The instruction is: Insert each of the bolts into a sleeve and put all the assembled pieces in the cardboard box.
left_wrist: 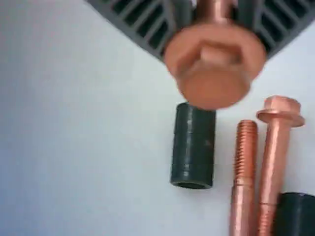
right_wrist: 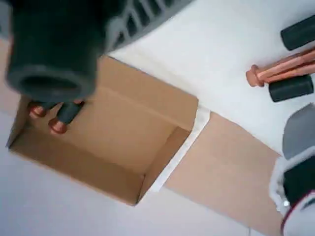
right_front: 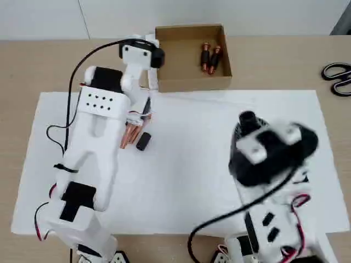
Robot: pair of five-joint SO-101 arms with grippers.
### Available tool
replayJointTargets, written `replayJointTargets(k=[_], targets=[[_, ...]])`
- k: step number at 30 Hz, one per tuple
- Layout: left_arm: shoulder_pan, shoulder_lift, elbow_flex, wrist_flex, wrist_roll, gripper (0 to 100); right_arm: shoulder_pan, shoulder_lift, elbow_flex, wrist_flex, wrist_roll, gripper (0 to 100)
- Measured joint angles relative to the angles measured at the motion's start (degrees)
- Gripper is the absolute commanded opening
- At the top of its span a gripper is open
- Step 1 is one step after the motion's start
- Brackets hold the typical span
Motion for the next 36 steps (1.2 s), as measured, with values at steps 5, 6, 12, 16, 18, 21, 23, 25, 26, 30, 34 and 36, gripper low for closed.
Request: replayJointTargets(k=[5, 6, 12, 16, 18, 21, 23, 25, 26, 30, 34, 36], targets=[[1.8, 0.0, -4.5, -2.1, 6.3, 1, 1.7, -9.3, 16.4, -5.9, -1.5, 0.3], [1.8, 0.0, -5.5, -2.8, 8.2, 1, 2.4, -10.5, 20.2, -7.8, -2.8, 0.3], [1.9, 0.0, -8.4, -4.5, 15.2, 1, 3.1, -18.9, 39.6, -19.6, -14.8, 0.4], [3.2, 0.0, -8.4, -6.2, 15.6, 1, 3.0, -19.1, 42.9, -20.9, -23.2, 0.4], [3.5, -0.1, -8.6, -7.6, 15.7, 1, 2.7, -19.2, 43.5, -21.5, -24.9, 0.4], [4.5, -3.7, -8.8, -8.4, 16.1, 1, 2.5, -19.3, 45.2, -22.1, -25.5, 0.4], [5.7, -7.9, -8.8, -8.9, 16.6, 1, 1.8, -19.3, 46.4, -22.7, -25.6, 0.4], [6.8, -12.0, -8.9, -9.1, 17.7, 1, 0.5, -19.3, 47.4, -23.3, -25.6, 0.4], [7.2, -13.7, -8.9, -9.1, 18.2, 1, -0.2, -19.3, 47.9, -23.3, -25.6, 0.3], [7.6, -17.1, -8.9, -9.2, 19.3, 1, -3.8, -19.3, 48.6, -23.3, -25.6, 0.3], [7.9, -17.1, -8.9, -9.2, 19.7, 1, -6.1, -19.3, 48.6, -23.3, -25.6, 0.3], [9.4, -17.3, -9.3, -9.2, 19.7, 1, -6.1, -19.3, 48.6, -23.3, -25.6, 0.3]])
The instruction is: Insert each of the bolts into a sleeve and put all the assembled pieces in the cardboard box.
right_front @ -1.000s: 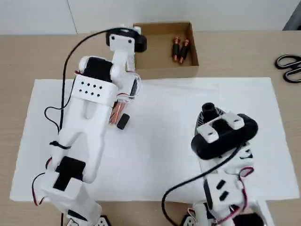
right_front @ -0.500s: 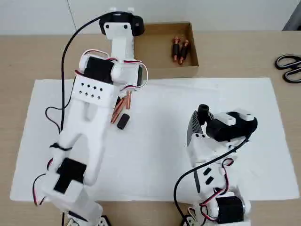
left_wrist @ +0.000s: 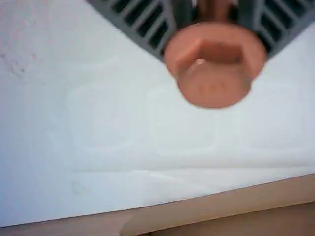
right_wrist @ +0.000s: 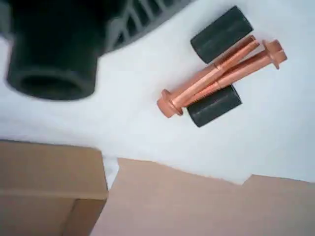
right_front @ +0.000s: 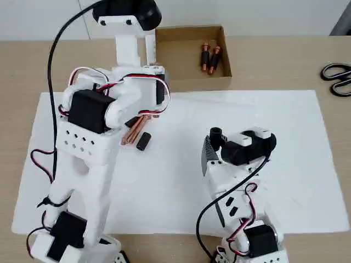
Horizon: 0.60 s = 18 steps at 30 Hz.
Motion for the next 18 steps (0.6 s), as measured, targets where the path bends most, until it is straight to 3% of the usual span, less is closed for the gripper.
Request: replayJointTargets(k=[5, 12, 18], targets=[[7.2, -9.1, -2.2, 2.8, -0.3, 1, -0.2, 0.0, 0.0, 0.0, 0.0, 0.3], [6.8, -22.3, 7.1, 3.7, -0.1, 1, -0.5, 0.0, 0.0, 0.0, 0.0, 0.3], [4.0, -24.4, 30.2, -13.5, -0.7, 1, -0.4, 0.0, 0.0, 0.0, 0.0, 0.3]])
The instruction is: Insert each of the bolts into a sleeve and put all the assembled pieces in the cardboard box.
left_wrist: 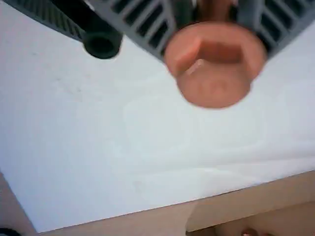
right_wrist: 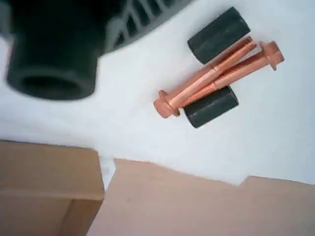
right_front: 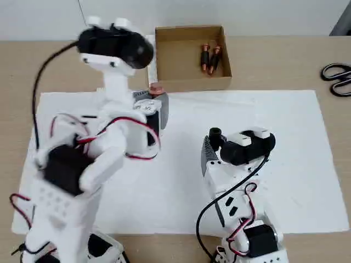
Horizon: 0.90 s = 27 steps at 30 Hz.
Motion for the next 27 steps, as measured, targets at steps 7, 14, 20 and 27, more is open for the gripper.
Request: replayJointTargets(k=[7, 14, 20, 27], targets=[[1.1, 0.1, 22.9, -26.8, -0.2, 1, -2.5, 0.0, 0.0, 0.0, 0.0, 0.3], [5.0, 0.1, 23.9, -30.5, -0.2, 1, -5.1, 0.0, 1.5, 0.0, 0.0, 0.3], [5.2, -3.6, 23.9, -30.5, -0.2, 1, -5.5, 0.0, 1.5, 0.0, 0.0, 0.3], [6.8, -5.5, 25.5, -31.3, 2.8, 1, -5.5, 0.0, 1.5, -1.7, 0.0, 0.3]])
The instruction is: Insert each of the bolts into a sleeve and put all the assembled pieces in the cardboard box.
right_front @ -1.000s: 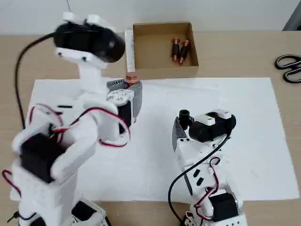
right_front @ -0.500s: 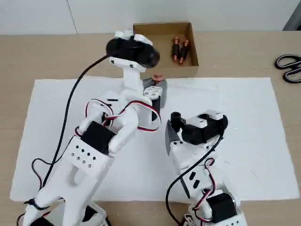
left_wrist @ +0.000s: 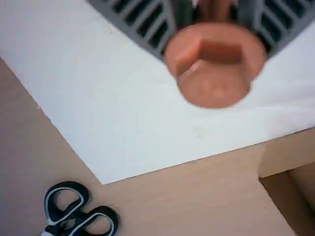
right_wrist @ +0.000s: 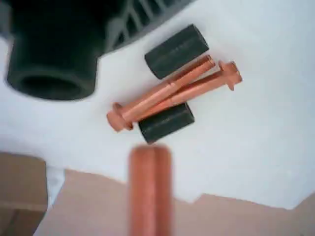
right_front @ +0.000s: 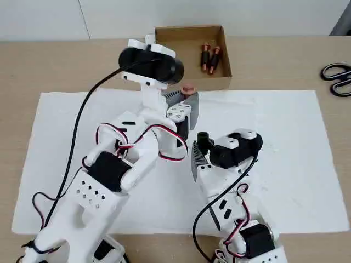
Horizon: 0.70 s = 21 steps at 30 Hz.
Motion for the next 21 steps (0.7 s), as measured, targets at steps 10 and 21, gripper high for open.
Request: replayJointTargets(k=[10, 21], targets=[[0.8, 0.0, 2.9, -3.4, 1.1, 1, -2.6, 0.0, 3.3, -4.7, 0.0, 0.3], [0.8, 0.0, 2.9, -3.4, 1.1, 1, -2.7, 0.0, 3.3, -5.0, 0.0, 0.3]])
